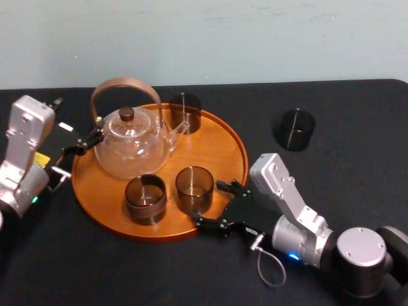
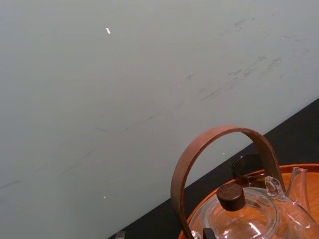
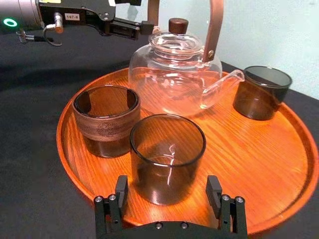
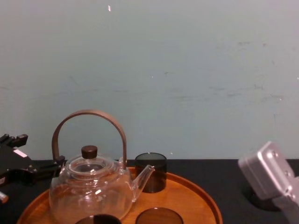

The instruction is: Pick up the glass from the table and place it on the tray.

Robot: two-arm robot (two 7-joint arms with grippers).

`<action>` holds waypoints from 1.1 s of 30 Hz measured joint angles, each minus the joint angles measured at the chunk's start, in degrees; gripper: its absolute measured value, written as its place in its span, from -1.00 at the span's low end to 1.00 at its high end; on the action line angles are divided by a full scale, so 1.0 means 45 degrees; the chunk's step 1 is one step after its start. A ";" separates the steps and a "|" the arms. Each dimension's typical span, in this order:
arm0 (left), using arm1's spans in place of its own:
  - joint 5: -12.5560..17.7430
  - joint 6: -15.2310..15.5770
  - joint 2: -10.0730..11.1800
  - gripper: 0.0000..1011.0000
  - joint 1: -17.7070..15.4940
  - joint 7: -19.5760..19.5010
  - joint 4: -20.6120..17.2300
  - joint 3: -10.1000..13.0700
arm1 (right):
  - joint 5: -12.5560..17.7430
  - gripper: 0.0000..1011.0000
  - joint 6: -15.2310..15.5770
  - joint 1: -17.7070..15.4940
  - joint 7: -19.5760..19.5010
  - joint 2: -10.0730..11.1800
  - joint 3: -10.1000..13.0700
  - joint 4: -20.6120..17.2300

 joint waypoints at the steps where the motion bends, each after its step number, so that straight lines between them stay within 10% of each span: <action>1: 0.0000 0.0000 0.0000 1.00 0.0000 0.0000 0.0000 0.0000 | -0.0004 0.98 0.0001 -0.0076 -0.0032 0.0051 0.0033 -0.0108; 17: 0.0000 0.0000 -0.0001 1.00 0.0000 0.0000 0.0000 -0.0001 | 0.0178 0.98 -0.0214 -0.1673 -0.0609 0.1007 0.1157 -0.1992; 33: 0.0001 0.0000 -0.0001 1.00 0.0000 0.0000 0.0000 0.0000 | 0.0614 0.98 -0.0302 -0.2457 -0.1351 0.1326 0.2894 -0.2133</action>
